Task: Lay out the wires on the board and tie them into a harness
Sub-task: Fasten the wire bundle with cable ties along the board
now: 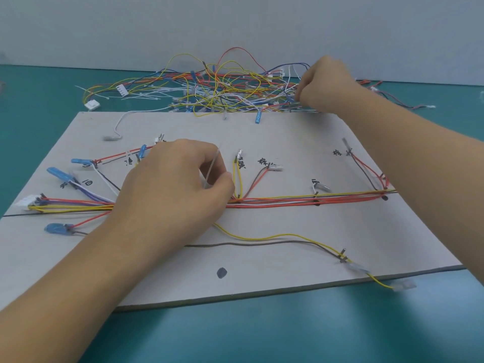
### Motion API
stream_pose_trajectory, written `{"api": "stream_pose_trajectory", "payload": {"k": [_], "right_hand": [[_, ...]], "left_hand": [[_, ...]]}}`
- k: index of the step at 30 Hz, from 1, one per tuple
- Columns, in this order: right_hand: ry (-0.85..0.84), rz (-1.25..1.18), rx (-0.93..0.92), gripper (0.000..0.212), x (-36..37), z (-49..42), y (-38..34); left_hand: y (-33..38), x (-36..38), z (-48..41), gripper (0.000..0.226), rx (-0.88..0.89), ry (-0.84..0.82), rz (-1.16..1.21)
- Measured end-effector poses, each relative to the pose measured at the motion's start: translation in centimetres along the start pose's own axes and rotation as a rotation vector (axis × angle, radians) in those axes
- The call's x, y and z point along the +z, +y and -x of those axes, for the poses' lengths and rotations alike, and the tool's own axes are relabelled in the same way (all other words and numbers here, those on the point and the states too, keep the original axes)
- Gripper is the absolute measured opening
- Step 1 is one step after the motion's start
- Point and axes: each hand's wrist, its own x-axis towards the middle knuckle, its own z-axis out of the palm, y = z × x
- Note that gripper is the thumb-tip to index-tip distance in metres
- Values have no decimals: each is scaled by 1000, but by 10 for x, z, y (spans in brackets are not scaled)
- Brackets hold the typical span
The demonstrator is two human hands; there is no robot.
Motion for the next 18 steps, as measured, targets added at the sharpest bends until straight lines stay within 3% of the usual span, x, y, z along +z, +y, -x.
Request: {"api": "stream_pose_trajectory", "payload": {"k": [4,8,11,18], "right_hand": [[-103,-86,-82,25,-2,2,-5],[-227,-49,-155,36,4,4,-11],[-232,-96,-170,43,12,1,-10],[-230,-178,-113,29,17,-8,-11]], "left_hand": [[-2,2,-1,21,-5,7,4],[-3,2,-1,20,-6,13,-7],[-3,2,-1,21,-8,13,-9],[-3,2,-1,20,0,11,-14]]}}
